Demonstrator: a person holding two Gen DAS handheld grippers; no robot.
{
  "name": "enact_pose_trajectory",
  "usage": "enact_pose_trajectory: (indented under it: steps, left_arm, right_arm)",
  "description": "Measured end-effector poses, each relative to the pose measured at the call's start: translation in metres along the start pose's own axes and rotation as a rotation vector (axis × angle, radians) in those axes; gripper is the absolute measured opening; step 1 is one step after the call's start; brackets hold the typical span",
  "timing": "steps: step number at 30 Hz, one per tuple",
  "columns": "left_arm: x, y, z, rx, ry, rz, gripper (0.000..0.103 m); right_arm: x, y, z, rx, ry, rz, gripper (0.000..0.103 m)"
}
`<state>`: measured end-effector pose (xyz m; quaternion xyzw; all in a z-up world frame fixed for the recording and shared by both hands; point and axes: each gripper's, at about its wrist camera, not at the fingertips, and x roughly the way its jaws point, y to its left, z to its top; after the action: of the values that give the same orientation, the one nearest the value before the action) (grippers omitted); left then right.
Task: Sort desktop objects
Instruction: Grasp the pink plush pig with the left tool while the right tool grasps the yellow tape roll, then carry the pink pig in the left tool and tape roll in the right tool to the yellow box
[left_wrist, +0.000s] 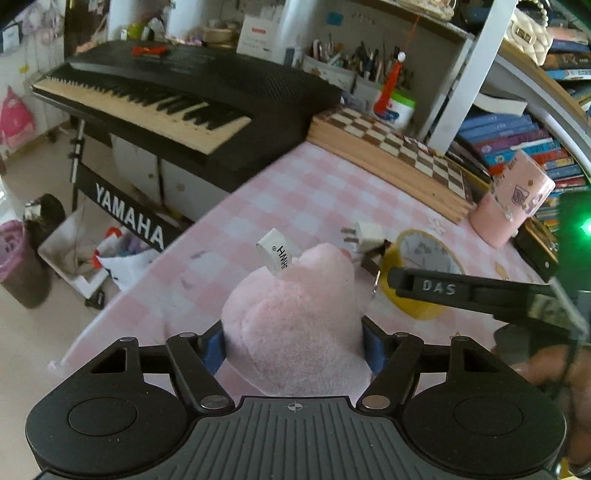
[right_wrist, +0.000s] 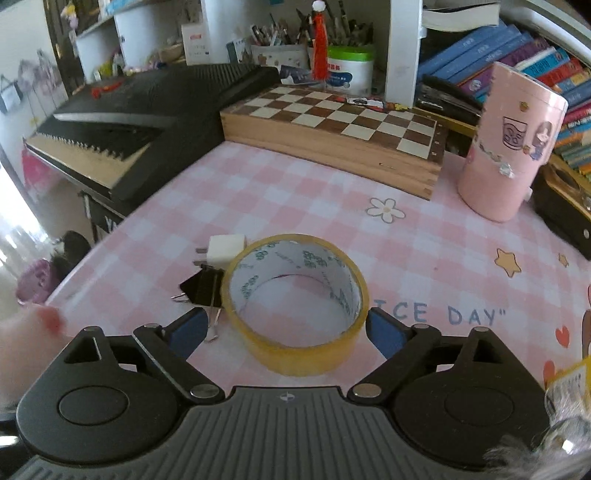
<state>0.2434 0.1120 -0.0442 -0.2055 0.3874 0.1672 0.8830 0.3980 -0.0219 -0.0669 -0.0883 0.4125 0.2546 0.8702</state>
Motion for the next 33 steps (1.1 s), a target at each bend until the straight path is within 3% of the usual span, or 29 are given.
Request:
enact_pose_trajectory:
  steps: [6,8,11,19,33]
  left_arm:
    - [-0.004,0.000,0.002,0.008,-0.011,0.006,0.071]
    - [-0.005,0.000,0.003,0.015,-0.015,-0.003,0.071]
    - [-0.009,0.001,0.004,0.015,-0.024,-0.025,0.071]
    - [-0.033,0.006,0.002,0.022,-0.099,-0.097,0.071]
    - [-0.089,0.028,-0.012,0.148,-0.176,-0.170,0.071]
  right_arm:
    - [0.020,-0.002,0.001,-0.026,0.016,-0.029,0.092]
    - [0.022,-0.002,0.001,-0.026,0.008,-0.021,0.086]
    - [0.020,-0.004,0.000,-0.015,-0.010,0.002,0.085]
    - [-0.031,0.001,-0.006,-0.026,-0.089,-0.041,0.085]
    - [-0.137,0.023,-0.053,0.123,-0.158,-0.104,0.085]
